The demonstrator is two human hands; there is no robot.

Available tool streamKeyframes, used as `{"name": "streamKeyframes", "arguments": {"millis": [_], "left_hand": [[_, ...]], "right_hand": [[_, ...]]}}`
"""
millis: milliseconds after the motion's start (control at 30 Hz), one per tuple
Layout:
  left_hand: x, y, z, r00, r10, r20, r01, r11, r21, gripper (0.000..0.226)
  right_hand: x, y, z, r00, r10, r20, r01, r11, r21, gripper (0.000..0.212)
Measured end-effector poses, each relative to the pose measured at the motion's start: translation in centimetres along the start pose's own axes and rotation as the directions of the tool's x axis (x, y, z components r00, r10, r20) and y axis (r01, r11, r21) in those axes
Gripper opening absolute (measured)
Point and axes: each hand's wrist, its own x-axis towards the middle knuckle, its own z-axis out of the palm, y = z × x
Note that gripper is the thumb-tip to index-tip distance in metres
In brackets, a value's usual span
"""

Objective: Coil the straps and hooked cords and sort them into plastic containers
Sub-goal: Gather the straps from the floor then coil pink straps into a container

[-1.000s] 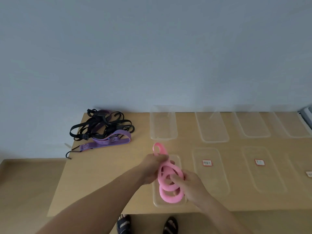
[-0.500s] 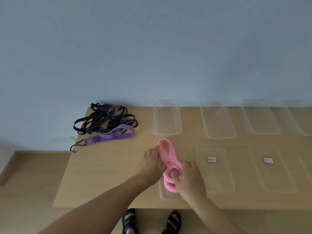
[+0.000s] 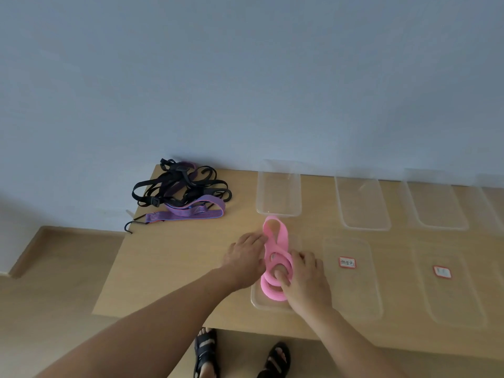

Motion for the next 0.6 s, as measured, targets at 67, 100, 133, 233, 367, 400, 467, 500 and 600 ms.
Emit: {"name": "streamKeyframes", "arguments": {"millis": [67,100,133,233,367,400,467,500,600], "left_hand": [[-0.1,0.0,-0.3,1.000,-0.002,0.016,0.003,0.998,-0.061,0.056],[-0.3,-0.1,-0.6,1.000,-0.010,0.008,0.011,0.996,-0.093,0.053],[-0.4,-0.1,-0.9,1.000,-0.017,-0.002,0.016,0.994,-0.111,0.051],[-0.7,-0.5,-2.0,0.998,-0.037,-0.047,0.031,0.991,-0.127,0.046],[-1.4,-2.5,-4.7,0.981,-0.064,-0.182,0.032,0.984,-0.174,0.041],[-1.6,-3.3,-5.5,0.977,-0.075,-0.200,0.035,0.980,-0.194,0.039],[-1.9,-5.2,-7.3,0.967,-0.098,-0.236,0.044,0.973,-0.225,0.037],[-1.9,-6.4,-8.2,0.959,-0.116,-0.258,0.055,0.971,-0.231,0.036],[-1.9,-10.6,-11.0,0.929,-0.210,-0.304,0.124,0.952,-0.279,0.034]], "right_hand": [[0.1,0.0,-0.5,0.998,0.004,0.058,-0.004,1.000,-0.008,0.043],[0.2,-0.2,-0.9,0.995,0.006,0.098,-0.004,1.000,-0.021,0.044],[0.3,-0.2,-1.2,0.994,0.013,0.109,-0.008,0.999,-0.042,0.043],[0.9,-0.8,-2.4,0.997,-0.013,0.072,0.017,0.998,-0.062,0.040],[2.7,-3.4,-3.6,0.994,-0.107,0.033,0.107,0.994,-0.021,0.041],[3.1,-4.2,-3.7,0.991,-0.121,0.065,0.124,0.991,-0.046,0.042],[3.9,-5.8,-3.4,0.982,-0.150,0.114,0.154,0.988,-0.030,0.040],[4.4,-6.6,-3.2,0.978,-0.167,0.121,0.167,0.986,0.011,0.039],[6.8,-10.3,-2.9,0.965,-0.208,0.162,0.202,0.978,0.051,0.038]]}}
